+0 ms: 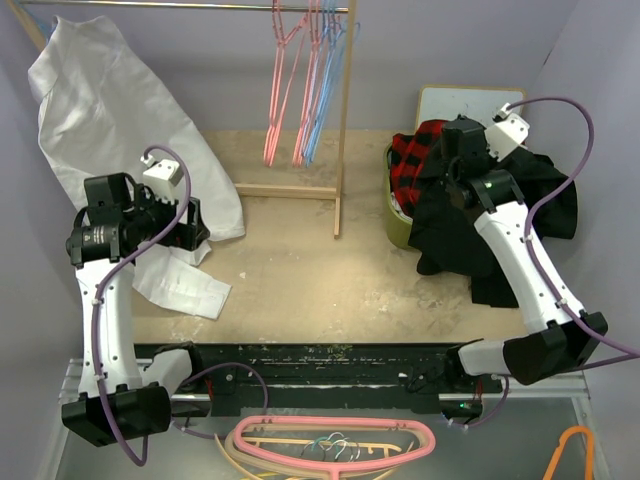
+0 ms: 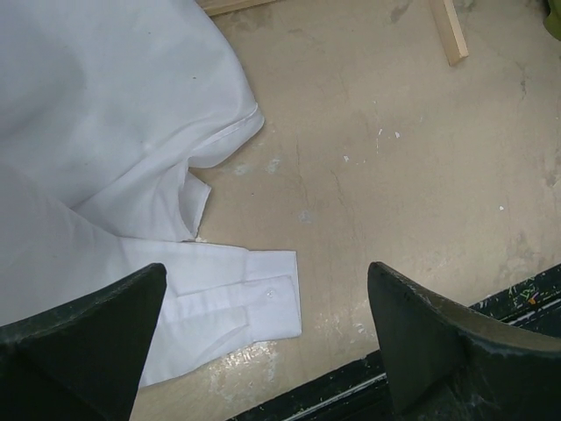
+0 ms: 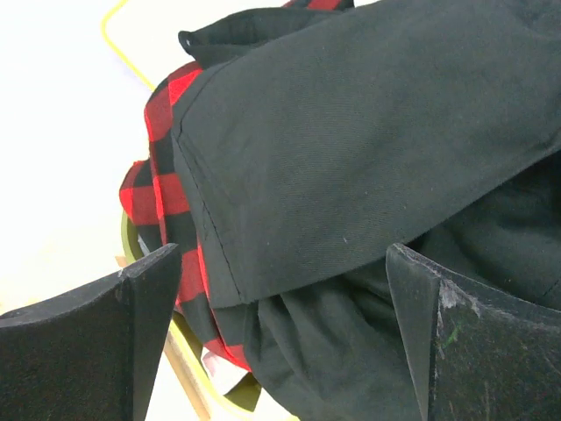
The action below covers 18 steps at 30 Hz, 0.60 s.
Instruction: Place the shirt on the hanger
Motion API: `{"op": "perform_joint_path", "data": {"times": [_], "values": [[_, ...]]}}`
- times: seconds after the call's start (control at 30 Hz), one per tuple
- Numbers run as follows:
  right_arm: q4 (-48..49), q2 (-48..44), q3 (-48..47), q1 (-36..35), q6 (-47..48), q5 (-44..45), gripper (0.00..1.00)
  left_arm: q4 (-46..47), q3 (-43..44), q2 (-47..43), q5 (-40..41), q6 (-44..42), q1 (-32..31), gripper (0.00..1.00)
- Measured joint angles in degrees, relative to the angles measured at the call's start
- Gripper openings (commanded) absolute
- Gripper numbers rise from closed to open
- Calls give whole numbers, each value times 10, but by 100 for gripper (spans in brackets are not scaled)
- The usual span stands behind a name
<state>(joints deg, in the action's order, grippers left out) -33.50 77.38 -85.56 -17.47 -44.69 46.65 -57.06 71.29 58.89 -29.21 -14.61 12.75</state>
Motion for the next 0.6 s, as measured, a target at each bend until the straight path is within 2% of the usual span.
{"op": "perform_joint_path", "data": {"times": [0.33, 0.37, 0.43, 0.6], "values": [[-13, 4, 12, 20, -33, -31, 99, 7, 0, 5, 9, 0, -6, 99], [-13, 6, 16, 25, -36, -35, 95, 7, -1, 5, 10, 0, -6, 99], [-10, 8, 26, 35, -37, -45, 79, 8, -3, 5, 13, 0, -6, 99], [0, 12, 43, 43, -34, -59, 29, 9, -8, 10, 18, 0, -8, 99]]}}
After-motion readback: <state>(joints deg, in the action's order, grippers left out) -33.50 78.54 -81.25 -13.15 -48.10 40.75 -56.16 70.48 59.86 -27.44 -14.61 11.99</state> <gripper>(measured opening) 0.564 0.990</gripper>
